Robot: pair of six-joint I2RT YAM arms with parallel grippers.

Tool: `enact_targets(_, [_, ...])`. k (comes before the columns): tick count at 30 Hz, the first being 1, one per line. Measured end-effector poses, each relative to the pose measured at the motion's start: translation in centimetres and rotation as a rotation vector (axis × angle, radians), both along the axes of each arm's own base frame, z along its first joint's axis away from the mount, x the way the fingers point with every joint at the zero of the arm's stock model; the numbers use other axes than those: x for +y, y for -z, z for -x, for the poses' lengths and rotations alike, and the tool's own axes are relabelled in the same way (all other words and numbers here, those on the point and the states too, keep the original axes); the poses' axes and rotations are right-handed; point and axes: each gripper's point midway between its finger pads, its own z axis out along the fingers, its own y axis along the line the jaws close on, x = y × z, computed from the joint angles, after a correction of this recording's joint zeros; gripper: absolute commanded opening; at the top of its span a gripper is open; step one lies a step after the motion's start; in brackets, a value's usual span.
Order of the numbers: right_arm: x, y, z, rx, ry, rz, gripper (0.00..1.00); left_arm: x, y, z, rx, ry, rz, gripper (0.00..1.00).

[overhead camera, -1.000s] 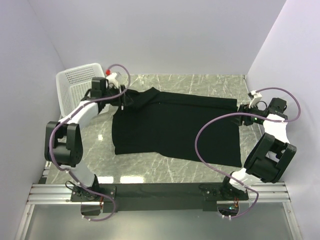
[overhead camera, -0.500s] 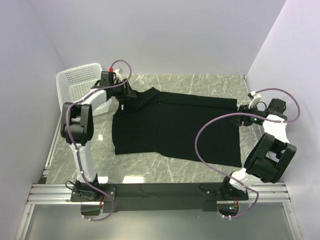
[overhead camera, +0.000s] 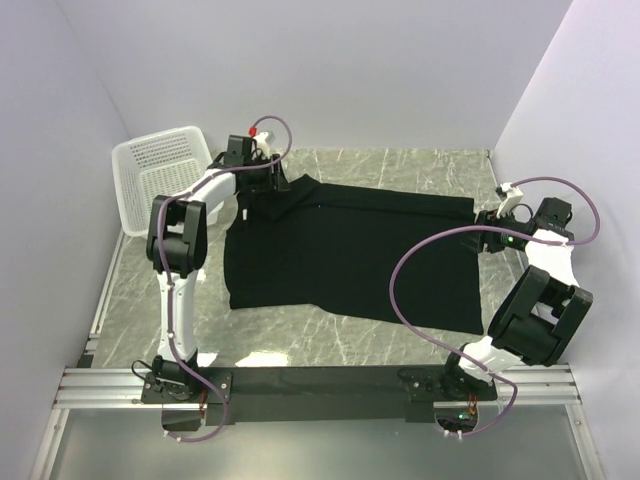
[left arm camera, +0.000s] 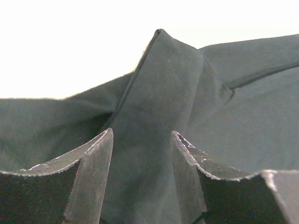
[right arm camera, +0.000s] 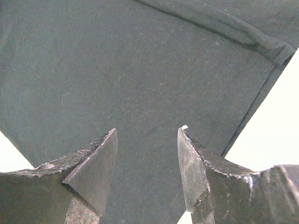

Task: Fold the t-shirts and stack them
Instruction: Smooth out the T-shirt at the center of the board.

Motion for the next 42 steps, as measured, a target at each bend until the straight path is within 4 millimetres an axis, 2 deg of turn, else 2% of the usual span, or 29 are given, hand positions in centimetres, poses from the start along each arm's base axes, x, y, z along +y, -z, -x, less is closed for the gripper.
enact_targets(8, [0.0, 0.0, 0.0, 0.000, 0.000, 0.001, 0.61, -0.5, 1.1, -1.5, -0.055, 0.045, -0.083, 0.53])
enact_targets(14, [0.0, 0.1, 0.0, 0.003, 0.001, -0.001, 0.61, -0.5, 2.2, -1.4, -0.047, 0.062, -0.104, 0.49])
enact_targets(17, [0.0, 0.2, 0.0, 0.007, 0.003, -0.006, 0.61, -0.5, 2.4, -1.3, -0.043, 0.067, -0.108, 0.43])
enact_targets(20, [0.0, 0.3, 0.0, 0.014, 0.005, -0.011, 0.61, -0.5, 2.5, -1.3, -0.042, 0.072, -0.106, 0.33])
enact_targets(23, [0.0, 0.5, 0.0, 0.021, 0.007, -0.016, 0.61, -0.6, 2.4, -1.2, -0.045, 0.082, -0.102, 0.23])
enact_targets(24, [0.0, 0.5, 0.0, 0.022, 0.008, -0.018, 0.61, -0.7, 2.3, -1.2, -0.046, 0.086, -0.100, 0.15])
enact_targets(29, [0.0, 0.5, 0.0, 0.025, 0.014, -0.023, 0.61, -0.7, 2.2, -1.3, -0.053, 0.090, -0.101, 0.15])
enact_targets(30, [0.0, 0.5, 0.0, 0.026, 0.014, -0.024, 0.61, -0.7, 2.2, -1.3, -0.053, 0.090, -0.102, 0.07])
enact_targets(32, [0.0, 0.5, 0.0, 0.026, 0.014, -0.023, 0.61, -0.7, 2.2, -1.4, -0.058, 0.094, -0.106, 0.01])
enact_targets(36, [-0.1, 0.4, -0.1, 0.024, 0.015, -0.023, 0.61, -0.7, 1.8, -1.7, -0.075, 0.099, -0.111, 0.02])
enact_targets(37, [-0.2, 0.4, -0.1, 0.023, 0.016, -0.022, 0.61, -0.7, 1.7, -1.7, -0.081, 0.101, -0.114, 0.08])
enact_targets(38, [-0.2, 0.3, -0.1, 0.022, 0.017, -0.021, 0.61, -0.6, 1.7, -1.8, -0.085, 0.103, -0.121, 0.24])
enact_targets(42, [-0.3, 0.4, -0.1, 0.022, 0.021, -0.022, 0.61, -0.2, 1.9, -1.9, -0.089, 0.103, -0.148, 0.36])
